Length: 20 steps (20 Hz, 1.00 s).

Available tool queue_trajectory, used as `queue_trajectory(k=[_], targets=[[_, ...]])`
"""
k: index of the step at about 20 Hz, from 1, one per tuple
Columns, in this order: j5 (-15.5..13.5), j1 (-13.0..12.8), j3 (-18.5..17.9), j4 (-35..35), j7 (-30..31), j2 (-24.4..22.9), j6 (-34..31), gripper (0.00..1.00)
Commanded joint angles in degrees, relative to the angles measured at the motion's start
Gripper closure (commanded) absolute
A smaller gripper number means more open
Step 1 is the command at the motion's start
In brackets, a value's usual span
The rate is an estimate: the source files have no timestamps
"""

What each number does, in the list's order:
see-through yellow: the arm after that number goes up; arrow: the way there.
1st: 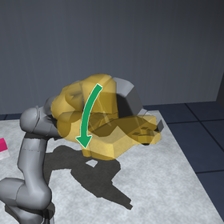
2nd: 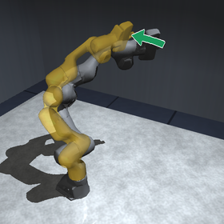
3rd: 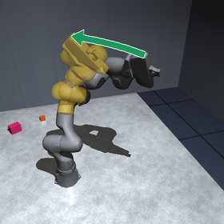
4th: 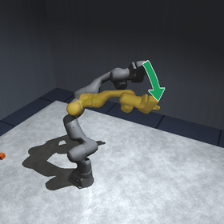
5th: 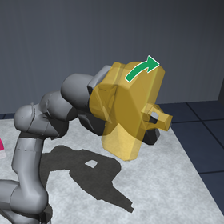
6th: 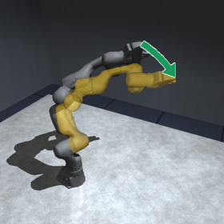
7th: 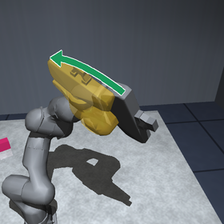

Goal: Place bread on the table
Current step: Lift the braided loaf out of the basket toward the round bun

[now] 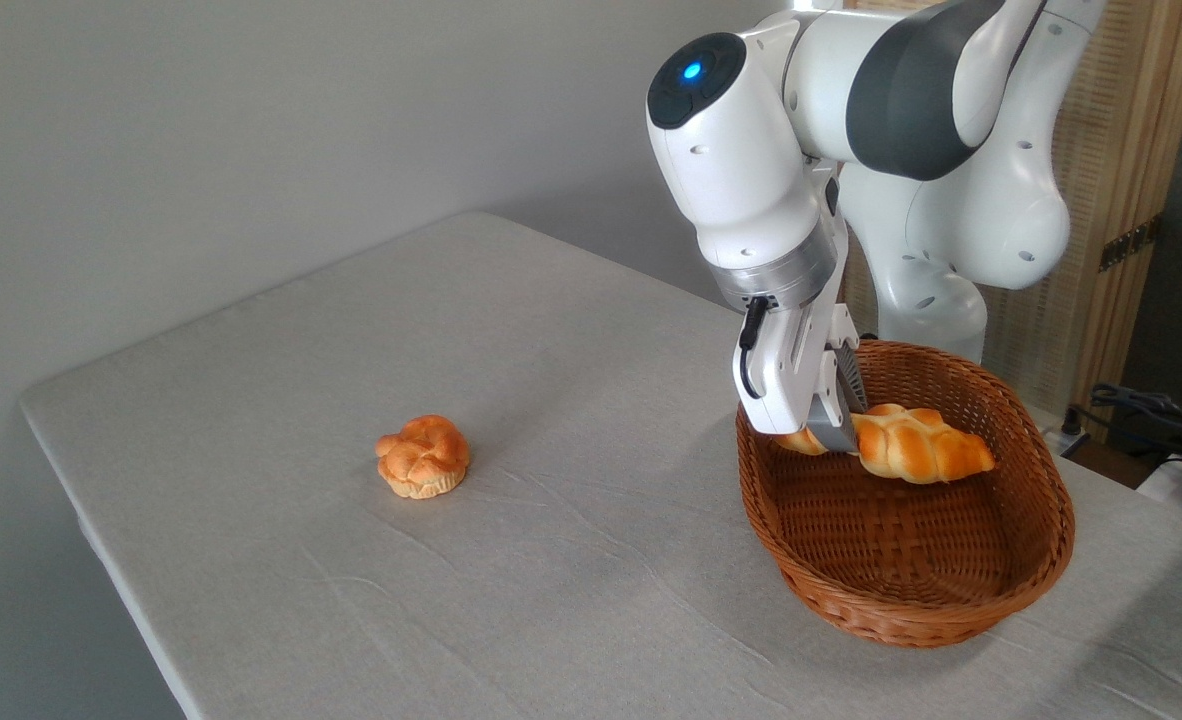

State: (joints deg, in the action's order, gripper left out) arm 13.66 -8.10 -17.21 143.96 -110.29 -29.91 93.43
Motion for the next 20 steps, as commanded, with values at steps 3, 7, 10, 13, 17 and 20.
queue_trajectory(k=[3,7,10,13,17,20], targets=[[1.1,-0.3,-0.5,-6.5,-1.6,0.6,-5.6,1.0],[0.5,-0.3,-0.6,-12.8,-1.2,3.5,-9.8,1.0],[-5.0,-0.3,-1.3,-17.6,1.6,5.6,-10.5,1.0],[-12.1,-0.6,-1.2,-20.6,10.0,8.5,-9.9,1.0],[-18.1,-3.1,1.8,-29.3,29.3,18.0,-5.6,1.0],[-23.6,-3.1,2.4,-32.1,36.3,22.3,2.1,1.0]])
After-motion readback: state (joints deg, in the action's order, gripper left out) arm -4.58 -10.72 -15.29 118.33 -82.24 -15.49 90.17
